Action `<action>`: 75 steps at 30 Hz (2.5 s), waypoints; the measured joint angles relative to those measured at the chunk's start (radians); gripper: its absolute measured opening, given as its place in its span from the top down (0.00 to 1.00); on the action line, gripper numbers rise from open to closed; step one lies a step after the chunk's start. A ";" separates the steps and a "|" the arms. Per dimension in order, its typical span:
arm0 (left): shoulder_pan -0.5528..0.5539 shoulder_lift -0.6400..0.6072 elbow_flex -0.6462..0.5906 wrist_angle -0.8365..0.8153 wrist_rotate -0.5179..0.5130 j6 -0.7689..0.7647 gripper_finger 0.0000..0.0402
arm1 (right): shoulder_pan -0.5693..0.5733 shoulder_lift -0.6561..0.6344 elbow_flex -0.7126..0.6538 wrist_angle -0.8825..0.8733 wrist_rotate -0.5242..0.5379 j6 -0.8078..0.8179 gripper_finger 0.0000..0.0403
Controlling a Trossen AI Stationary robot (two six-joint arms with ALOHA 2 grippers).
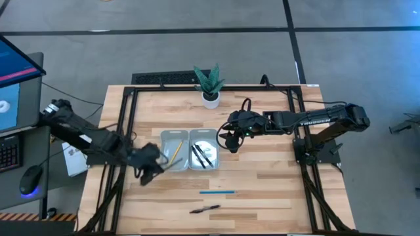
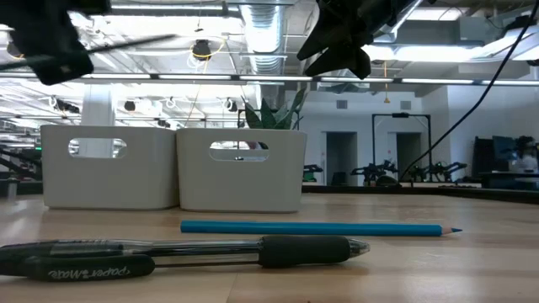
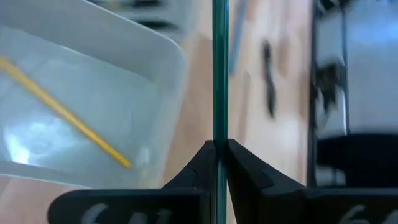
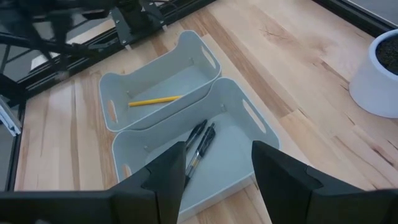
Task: Sort pens & pencils
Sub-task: Put the green pencil into the left gray bin, then put the blue pencil into the left gray bin
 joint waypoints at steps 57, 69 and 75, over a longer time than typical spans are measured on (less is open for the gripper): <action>0.384 0.466 0.000 0.094 0.108 -0.241 0.90 | -0.047 0.000 0.000 -0.007 -0.003 0.024 0.49; 0.388 0.412 0.001 0.097 0.141 -0.233 0.90 | -0.047 0.000 0.000 -0.008 -0.003 0.025 0.49; 0.390 0.290 0.001 0.101 0.102 -0.218 0.90 | -0.047 0.000 0.000 -0.008 -0.003 0.025 0.49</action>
